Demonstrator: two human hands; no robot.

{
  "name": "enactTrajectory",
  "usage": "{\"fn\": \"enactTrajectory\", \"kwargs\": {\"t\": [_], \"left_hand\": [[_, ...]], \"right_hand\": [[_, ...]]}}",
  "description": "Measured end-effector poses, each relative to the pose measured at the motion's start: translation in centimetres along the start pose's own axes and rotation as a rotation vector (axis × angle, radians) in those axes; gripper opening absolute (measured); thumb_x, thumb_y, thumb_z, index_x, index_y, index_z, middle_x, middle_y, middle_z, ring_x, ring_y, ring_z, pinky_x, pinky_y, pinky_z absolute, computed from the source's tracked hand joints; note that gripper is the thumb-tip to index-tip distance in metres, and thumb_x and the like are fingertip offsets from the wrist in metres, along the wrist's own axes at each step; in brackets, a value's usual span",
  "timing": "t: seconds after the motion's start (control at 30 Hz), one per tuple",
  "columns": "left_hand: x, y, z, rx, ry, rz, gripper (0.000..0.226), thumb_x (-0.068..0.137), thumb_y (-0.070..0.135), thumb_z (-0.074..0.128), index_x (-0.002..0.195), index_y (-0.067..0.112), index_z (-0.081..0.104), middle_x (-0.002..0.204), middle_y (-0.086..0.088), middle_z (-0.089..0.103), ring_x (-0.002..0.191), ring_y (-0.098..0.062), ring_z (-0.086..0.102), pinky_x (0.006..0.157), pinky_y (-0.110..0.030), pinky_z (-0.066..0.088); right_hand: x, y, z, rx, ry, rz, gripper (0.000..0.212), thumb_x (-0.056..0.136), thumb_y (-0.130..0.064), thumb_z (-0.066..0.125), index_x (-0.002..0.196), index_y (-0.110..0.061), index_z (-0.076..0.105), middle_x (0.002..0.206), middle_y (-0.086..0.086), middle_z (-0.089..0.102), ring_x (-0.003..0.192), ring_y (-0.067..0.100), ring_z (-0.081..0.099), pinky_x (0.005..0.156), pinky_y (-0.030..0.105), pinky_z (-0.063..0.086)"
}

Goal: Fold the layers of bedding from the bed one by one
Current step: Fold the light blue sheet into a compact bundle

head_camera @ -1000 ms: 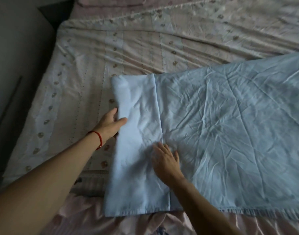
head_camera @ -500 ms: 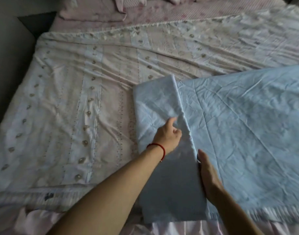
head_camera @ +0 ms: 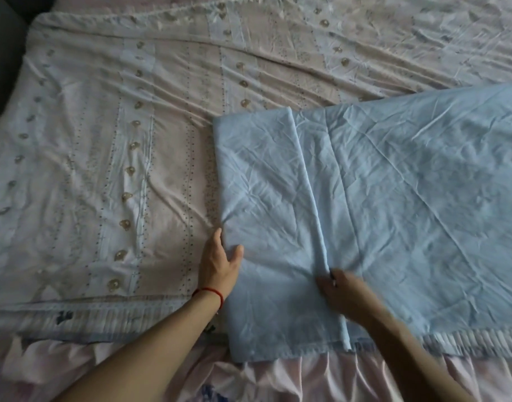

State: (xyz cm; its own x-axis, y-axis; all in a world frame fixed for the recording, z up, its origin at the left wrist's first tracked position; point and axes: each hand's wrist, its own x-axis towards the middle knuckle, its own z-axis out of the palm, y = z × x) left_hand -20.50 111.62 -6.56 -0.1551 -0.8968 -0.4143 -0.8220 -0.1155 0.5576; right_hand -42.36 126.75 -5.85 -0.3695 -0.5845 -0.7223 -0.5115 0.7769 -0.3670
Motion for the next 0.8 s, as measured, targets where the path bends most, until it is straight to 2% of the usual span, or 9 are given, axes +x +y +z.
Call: {"fn": "enactTrajectory", "kwargs": {"t": [0.07, 0.13, 0.3, 0.43, 0.47, 0.53, 0.6, 0.7, 0.8], "left_hand": [[0.2, 0.2, 0.0, -0.115, -0.035, -0.142, 0.061, 0.092, 0.040, 0.067, 0.142, 0.013, 0.044, 0.127, -0.008, 0.061, 0.119, -0.030, 0.059, 0.094, -0.034, 0.047], [-0.1, 0.4, 0.2, -0.189, -0.067, -0.218, 0.049, 0.091, 0.035, 0.070, 0.130, 0.012, 0.051, 0.114, -0.004, 0.062, 0.109, -0.029, 0.063, 0.083, -0.030, 0.046], [-0.4, -0.5, 1.7, -0.214, -0.114, -0.241, 0.037, 0.092, 0.033, 0.068, 0.120, 0.016, 0.050, 0.119, -0.005, 0.063, 0.109, -0.027, 0.063, 0.096, -0.038, 0.050], [0.6, -0.6, 3.2, -0.308, -0.145, -0.374, 0.052, 0.084, 0.027, 0.072, 0.128, 0.014, 0.046, 0.108, -0.004, 0.063, 0.084, -0.014, 0.066, 0.071, -0.020, 0.058], [0.8, -0.7, 3.6, -0.327, -0.145, -0.394, 0.060, 0.078, 0.032, 0.075, 0.127, 0.014, 0.046, 0.109, -0.005, 0.064, 0.085, -0.015, 0.066, 0.072, -0.020, 0.058], [1.5, -1.8, 4.5, -0.376, -0.148, -0.413, 0.087, 0.061, 0.047, 0.078, 0.136, 0.014, 0.046, 0.128, -0.009, 0.062, 0.106, -0.022, 0.066, 0.094, -0.036, 0.057], [2.1, -1.8, 5.2, -0.393, -0.149, -0.456, 0.086, 0.074, 0.034, 0.082, 0.146, 0.012, 0.040, 0.141, -0.007, 0.053, 0.123, -0.025, 0.057, 0.105, -0.036, 0.047], [2.6, -2.1, 6.0, -0.400, -0.118, -0.426, 0.068, 0.089, 0.003, 0.071, 0.147, 0.004, 0.037, 0.142, -0.009, 0.049, 0.130, -0.024, 0.050, 0.093, -0.021, 0.041], [2.7, -2.8, 6.5, -0.413, -0.119, -0.381, 0.074, 0.090, -0.001, 0.068, 0.153, 0.007, 0.030, 0.147, -0.008, 0.045, 0.135, -0.024, 0.046, 0.100, -0.025, 0.040]], "right_hand": [[-0.1, -2.1, -1.7, -0.186, 0.022, 0.035, 0.053, 0.093, -0.061, 0.041, 0.101, -0.013, 0.065, 0.110, 0.013, 0.074, 0.104, 0.034, 0.070, 0.081, 0.035, 0.052], [-0.1, -4.5, -2.7, -0.242, 0.201, 0.018, 0.038, 0.095, -0.052, 0.048, 0.101, -0.015, 0.053, 0.117, 0.013, 0.071, 0.111, 0.034, 0.068, 0.088, 0.040, 0.052], [5.6, -10.1, -5.2, 0.092, 0.359, -0.101, 0.045, 0.095, -0.041, 0.058, 0.123, -0.008, 0.045, 0.129, 0.019, 0.059, 0.120, 0.039, 0.059, 0.093, 0.044, 0.047], [13.6, -12.7, -8.5, 0.398, 0.317, -0.078, 0.037, 0.091, -0.037, 0.060, 0.112, -0.006, 0.059, 0.111, 0.017, 0.069, 0.108, 0.035, 0.065, 0.086, 0.039, 0.053], [15.2, -13.3, -9.3, 0.421, 0.315, -0.090, 0.036, 0.091, -0.038, 0.060, 0.104, -0.005, 0.065, 0.099, 0.014, 0.071, 0.101, 0.034, 0.068, 0.078, 0.036, 0.053], [17.6, -14.6, -10.7, 0.469, 0.300, -0.128, 0.040, 0.091, -0.040, 0.060, 0.090, -0.002, 0.072, 0.081, 0.010, 0.071, 0.088, 0.033, 0.072, 0.070, 0.037, 0.055], [20.1, -16.0, -12.2, 0.520, 0.281, -0.161, 0.046, 0.093, -0.043, 0.060, 0.088, 0.000, 0.074, 0.078, 0.011, 0.071, 0.076, 0.029, 0.071, 0.068, 0.037, 0.056], [22.8, -18.2, -13.8, 0.538, 0.287, -0.196, 0.048, 0.092, -0.050, 0.063, 0.093, -0.003, 0.074, 0.083, 0.007, 0.068, 0.075, 0.023, 0.065, 0.067, 0.035, 0.051], [24.0, -19.0, -15.0, 0.482, 0.312, -0.187, 0.025, 0.085, -0.034, 0.068, 0.087, -0.010, 0.071, 0.080, 0.005, 0.065, 0.074, 0.023, 0.064, 0.062, 0.030, 0.047]]}}
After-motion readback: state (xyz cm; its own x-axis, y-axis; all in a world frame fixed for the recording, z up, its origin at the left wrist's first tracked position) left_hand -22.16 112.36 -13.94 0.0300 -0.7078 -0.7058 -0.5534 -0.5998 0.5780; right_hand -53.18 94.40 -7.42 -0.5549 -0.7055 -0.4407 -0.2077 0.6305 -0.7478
